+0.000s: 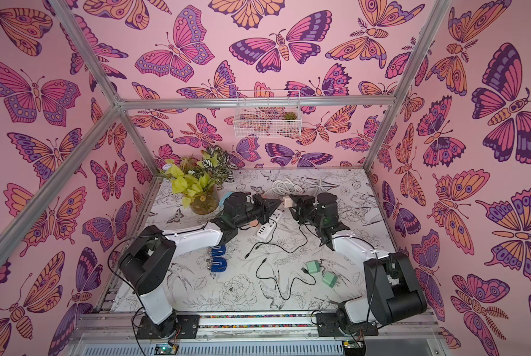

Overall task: Charge the electric shaver
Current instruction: Insert the charging cable into the plug.

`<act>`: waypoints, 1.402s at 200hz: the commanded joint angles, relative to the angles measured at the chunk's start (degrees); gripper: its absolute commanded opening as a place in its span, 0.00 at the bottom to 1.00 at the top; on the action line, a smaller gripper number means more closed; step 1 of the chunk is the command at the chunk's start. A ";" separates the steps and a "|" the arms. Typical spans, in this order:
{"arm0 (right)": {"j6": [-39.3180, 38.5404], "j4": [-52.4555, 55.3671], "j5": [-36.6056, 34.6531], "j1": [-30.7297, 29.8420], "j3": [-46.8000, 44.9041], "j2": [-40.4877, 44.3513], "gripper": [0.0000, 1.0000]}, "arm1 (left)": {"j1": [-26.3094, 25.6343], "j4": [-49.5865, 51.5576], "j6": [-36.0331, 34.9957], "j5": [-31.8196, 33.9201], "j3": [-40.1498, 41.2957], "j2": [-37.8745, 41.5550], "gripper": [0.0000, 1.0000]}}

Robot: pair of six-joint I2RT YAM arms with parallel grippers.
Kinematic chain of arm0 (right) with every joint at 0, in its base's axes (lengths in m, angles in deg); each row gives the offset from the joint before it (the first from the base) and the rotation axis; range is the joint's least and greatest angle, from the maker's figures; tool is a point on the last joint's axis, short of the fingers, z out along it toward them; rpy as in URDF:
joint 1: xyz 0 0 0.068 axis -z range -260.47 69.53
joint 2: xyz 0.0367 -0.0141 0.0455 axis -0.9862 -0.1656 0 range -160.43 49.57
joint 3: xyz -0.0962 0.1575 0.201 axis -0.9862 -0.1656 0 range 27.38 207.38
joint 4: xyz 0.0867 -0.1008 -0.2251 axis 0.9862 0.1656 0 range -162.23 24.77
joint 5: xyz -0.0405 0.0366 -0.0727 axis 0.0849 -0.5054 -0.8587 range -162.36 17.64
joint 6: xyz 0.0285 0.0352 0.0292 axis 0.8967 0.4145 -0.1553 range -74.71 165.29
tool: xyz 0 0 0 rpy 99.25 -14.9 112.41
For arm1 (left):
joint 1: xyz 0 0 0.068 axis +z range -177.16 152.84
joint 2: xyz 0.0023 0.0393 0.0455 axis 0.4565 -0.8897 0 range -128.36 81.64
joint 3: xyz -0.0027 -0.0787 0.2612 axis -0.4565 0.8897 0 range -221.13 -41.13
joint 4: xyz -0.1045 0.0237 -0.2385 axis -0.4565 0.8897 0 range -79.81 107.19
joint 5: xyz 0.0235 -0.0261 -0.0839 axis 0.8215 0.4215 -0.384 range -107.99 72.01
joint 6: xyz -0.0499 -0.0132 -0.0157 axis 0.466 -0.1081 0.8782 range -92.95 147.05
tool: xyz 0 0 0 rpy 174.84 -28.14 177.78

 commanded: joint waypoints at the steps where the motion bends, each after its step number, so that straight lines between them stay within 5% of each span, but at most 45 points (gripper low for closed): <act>1: -1.03 -3.67 3.54 -0.49 1.54 -0.31 0.00 | -0.30 -0.21 0.27 -2.57 -0.79 -1.70 0.00; 57: -2.71 -4.48 7.71 -0.49 0.77 -0.66 0.00 | 0.08 0.16 1.28 -5.04 -1.94 -2.64 0.00; 118: -12.55 9.14 15.20 -0.57 4.30 1.13 0.00 | 1.51 4.02 0.36 -9.37 -2.97 -2.02 0.00; 224: -10.02 6.47 15.25 -2.31 4.07 2.66 0.00 | 1.13 4.51 0.18 -11.33 -4.23 -3.66 0.00; 280: -4.22 -3.58 14.02 -2.15 3.22 1.85 0.00 | 1.27 4.29 0.53 -12.45 -3.96 -3.81 0.00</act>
